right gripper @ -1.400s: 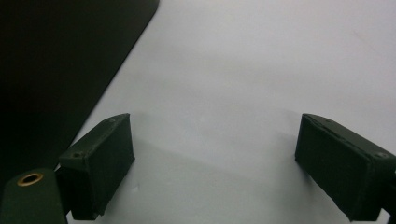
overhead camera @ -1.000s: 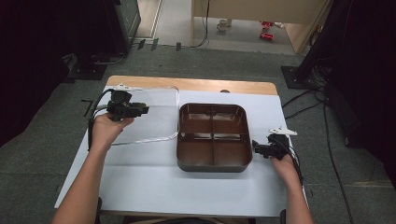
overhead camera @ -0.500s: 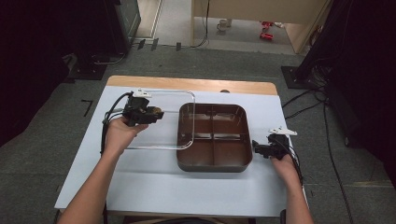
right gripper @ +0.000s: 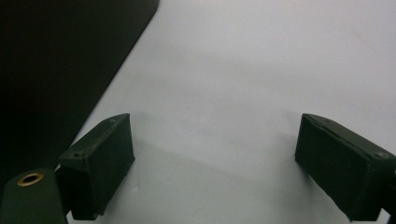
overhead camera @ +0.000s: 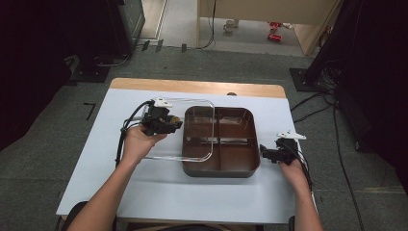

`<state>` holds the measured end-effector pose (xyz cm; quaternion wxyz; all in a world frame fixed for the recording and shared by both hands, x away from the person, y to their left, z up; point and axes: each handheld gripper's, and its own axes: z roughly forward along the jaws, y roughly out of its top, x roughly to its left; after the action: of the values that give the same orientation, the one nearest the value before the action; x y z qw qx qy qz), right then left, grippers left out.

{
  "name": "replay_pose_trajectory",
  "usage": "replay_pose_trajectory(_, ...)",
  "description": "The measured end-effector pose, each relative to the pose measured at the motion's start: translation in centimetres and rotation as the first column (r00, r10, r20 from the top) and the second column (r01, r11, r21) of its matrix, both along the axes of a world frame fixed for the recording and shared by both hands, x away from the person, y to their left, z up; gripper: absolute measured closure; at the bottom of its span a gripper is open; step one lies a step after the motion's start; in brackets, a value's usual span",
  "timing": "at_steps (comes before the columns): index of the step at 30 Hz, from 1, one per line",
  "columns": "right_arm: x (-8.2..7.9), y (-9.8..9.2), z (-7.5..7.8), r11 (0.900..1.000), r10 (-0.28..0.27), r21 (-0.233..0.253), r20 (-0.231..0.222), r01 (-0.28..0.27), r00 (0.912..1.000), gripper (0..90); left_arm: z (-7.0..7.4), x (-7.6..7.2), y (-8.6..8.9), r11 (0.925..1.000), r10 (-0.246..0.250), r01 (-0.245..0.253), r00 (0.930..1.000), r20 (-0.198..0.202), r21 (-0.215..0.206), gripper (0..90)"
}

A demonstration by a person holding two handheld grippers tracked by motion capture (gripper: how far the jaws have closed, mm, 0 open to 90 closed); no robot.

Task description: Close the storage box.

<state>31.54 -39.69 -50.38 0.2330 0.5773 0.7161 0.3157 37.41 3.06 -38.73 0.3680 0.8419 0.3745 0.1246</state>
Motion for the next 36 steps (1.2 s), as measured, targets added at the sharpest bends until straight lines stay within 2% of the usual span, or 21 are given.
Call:
replay_pose_trajectory(13, 0.0, 0.0, 0.0, 1.0, -0.001, 0.0, 0.0, 0.001, 1.0, 11.1, -0.4, -0.1, -2.6, 0.9997, -0.022, 0.022, 0.9996, -0.018, -0.006, 59.2)
replay_pose_trajectory(17, 0.0, 0.0, 0.0, 1.0, 0.002, -0.001, 0.0, -0.002, 1.0, 11.1, -0.1, -0.1, -4.0, 0.9995, -0.032, 0.032, 0.9995, -0.007, -0.005, 59.2)
replay_pose_trajectory(23, 0.0, 0.0, 0.0, 1.0, 0.002, -0.001, 0.001, -0.002, 1.0, 11.0, -0.1, -0.2, -5.2, 0.9991, -0.043, 0.043, 0.9991, -0.002, 0.005, 59.2)
replay_pose_trajectory(27, 0.0, 0.0, 0.0, 1.0, 0.002, -0.001, 0.001, -0.002, 1.0, 11.0, -0.3, -0.2, -5.8, 0.9987, -0.048, 0.047, 0.9988, -0.01, -0.017, 59.2)
replay_pose_trajectory(36, 0.0, 0.0, 0.0, 1.0, 0.002, -0.001, 0.0, -0.002, 1.0, 11.0, -1.0, -0.5, -7.0, 0.9979, -0.055, 0.055, 0.9985, -0.004, -0.033, 59.2)
